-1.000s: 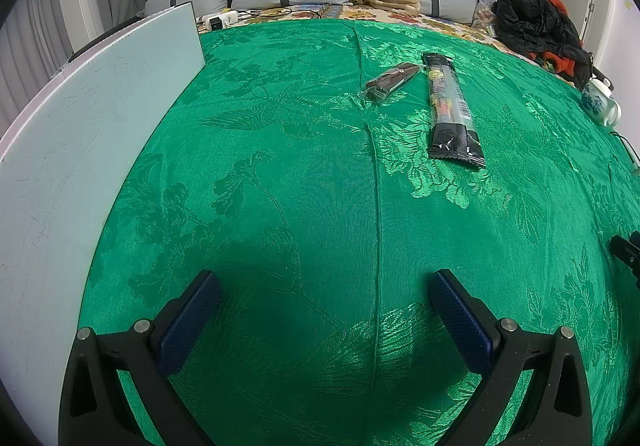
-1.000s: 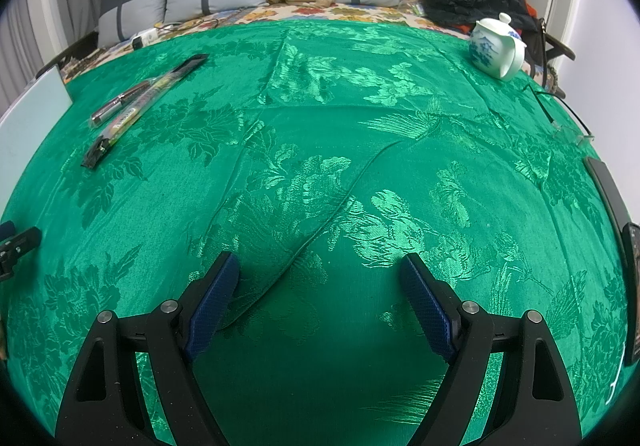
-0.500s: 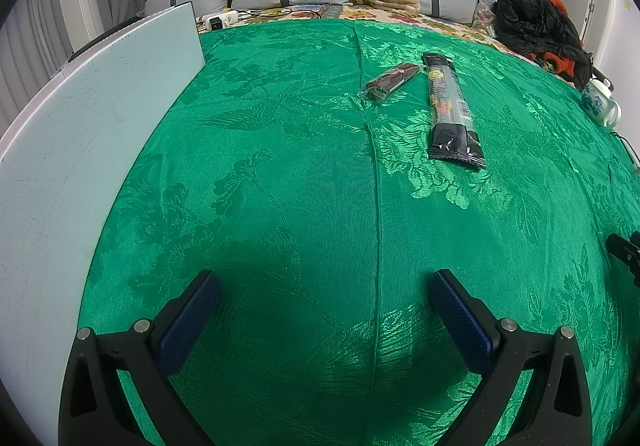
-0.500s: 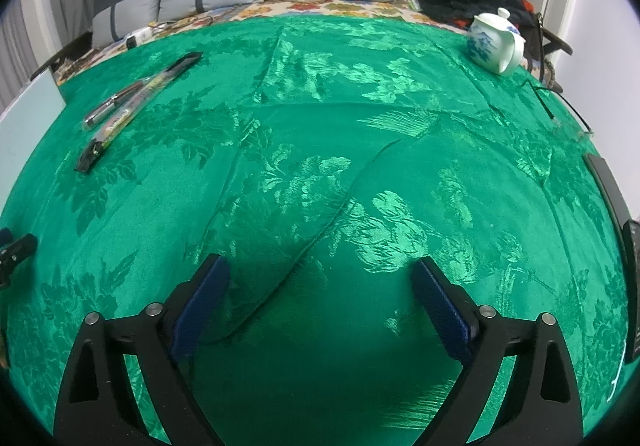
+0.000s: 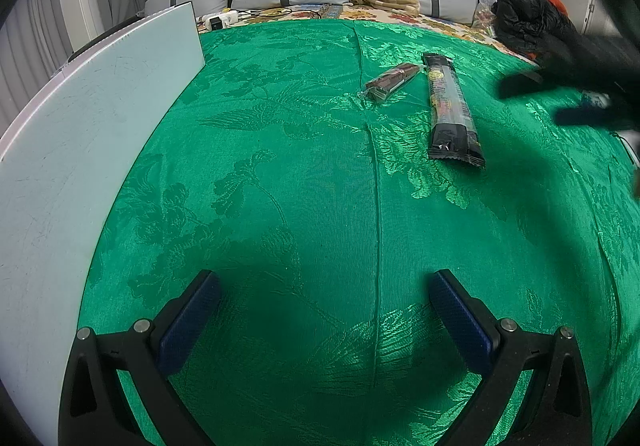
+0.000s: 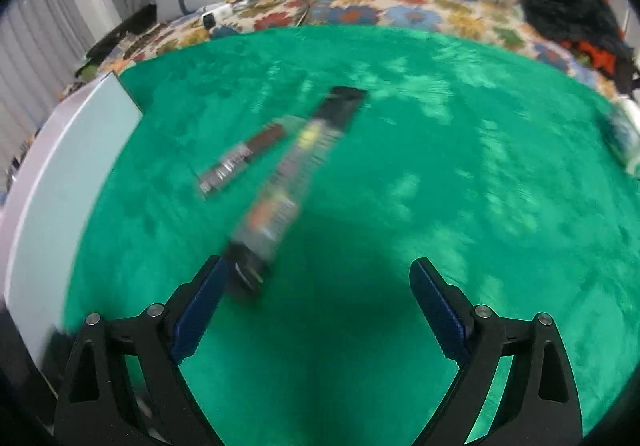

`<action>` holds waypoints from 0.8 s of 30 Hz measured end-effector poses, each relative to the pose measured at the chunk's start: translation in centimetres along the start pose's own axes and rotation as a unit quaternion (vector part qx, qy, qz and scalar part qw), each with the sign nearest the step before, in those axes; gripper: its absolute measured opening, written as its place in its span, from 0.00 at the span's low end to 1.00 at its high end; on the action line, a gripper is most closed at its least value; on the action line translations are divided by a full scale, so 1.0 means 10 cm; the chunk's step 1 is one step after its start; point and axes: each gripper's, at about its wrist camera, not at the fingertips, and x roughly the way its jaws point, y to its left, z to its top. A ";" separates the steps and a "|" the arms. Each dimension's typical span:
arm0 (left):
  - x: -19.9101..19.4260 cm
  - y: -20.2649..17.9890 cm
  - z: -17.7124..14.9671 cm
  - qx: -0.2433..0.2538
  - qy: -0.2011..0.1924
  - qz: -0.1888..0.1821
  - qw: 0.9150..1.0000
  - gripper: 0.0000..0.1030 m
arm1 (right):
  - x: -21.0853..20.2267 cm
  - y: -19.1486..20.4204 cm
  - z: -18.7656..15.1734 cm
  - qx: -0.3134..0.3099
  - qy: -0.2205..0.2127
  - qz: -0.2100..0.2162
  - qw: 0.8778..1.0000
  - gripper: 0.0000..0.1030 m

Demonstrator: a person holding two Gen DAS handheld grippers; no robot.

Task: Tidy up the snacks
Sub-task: 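Lower the right tool onto the clear tube snack and close on it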

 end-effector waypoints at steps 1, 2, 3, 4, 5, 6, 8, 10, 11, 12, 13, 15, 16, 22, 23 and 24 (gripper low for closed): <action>0.00 0.00 0.00 0.000 0.000 0.000 1.000 1.00 | 0.09 0.05 0.09 0.006 0.011 0.003 1.000 0.91; 0.00 0.00 0.00 0.000 0.000 0.000 1.000 1.00 | 0.20 0.11 0.16 0.011 0.025 0.003 1.000 0.91; 0.00 0.00 0.00 0.000 0.000 0.000 1.000 1.00 | 0.30 0.16 0.22 0.014 0.037 -0.002 0.999 0.91; 0.00 0.00 0.00 0.000 0.000 0.000 1.000 1.00 | 0.40 0.21 0.26 0.017 0.048 -0.011 0.999 0.91; 0.00 0.00 0.00 0.000 0.000 0.000 1.000 1.00 | 0.50 0.25 0.29 0.018 0.056 -0.024 0.998 0.91; 0.00 0.00 0.00 0.000 0.000 0.000 1.000 1.00 | 0.55 0.29 0.31 0.020 0.059 -0.029 0.998 0.91; 0.00 0.00 0.00 0.000 0.000 0.000 1.000 1.00 | 0.68 0.34 0.32 0.019 0.065 -0.038 0.997 0.91; 0.00 0.00 0.00 0.000 0.000 0.000 1.000 1.00 | 0.71 0.39 0.32 0.000 0.058 -0.062 0.996 0.92; 0.01 0.00 0.00 0.000 0.000 0.000 1.000 1.00 | 0.73 0.42 0.30 -0.020 0.056 -0.073 0.996 0.92; 0.01 0.00 0.00 0.000 0.000 0.000 1.000 1.00 | 0.72 0.43 0.30 -0.031 0.048 -0.074 0.996 0.88; 0.01 0.00 0.01 0.000 0.000 0.000 1.000 1.00 | 0.71 0.42 0.30 -0.035 0.046 -0.072 0.996 0.85; 0.01 0.00 0.01 0.000 0.000 0.000 1.000 1.00 | 0.63 0.35 0.27 -0.030 0.030 -0.073 0.996 0.55; 0.01 0.00 0.01 0.000 0.000 0.000 1.000 1.00 | 0.60 0.32 0.27 -0.030 0.025 -0.071 0.997 0.32; 0.01 0.00 0.01 0.000 0.000 0.000 1.000 1.00 | 0.37 -0.11 0.07 -0.015 0.027 -0.065 0.997 0.25; 0.01 0.00 0.00 0.000 0.000 0.000 1.000 1.00 | 0.36 -0.15 0.05 -0.014 0.027 -0.063 0.998 0.25; 0.01 0.00 0.01 0.000 0.000 0.000 1.000 1.00 | 0.30 -0.21 -0.02 -0.012 0.025 -0.060 0.998 0.25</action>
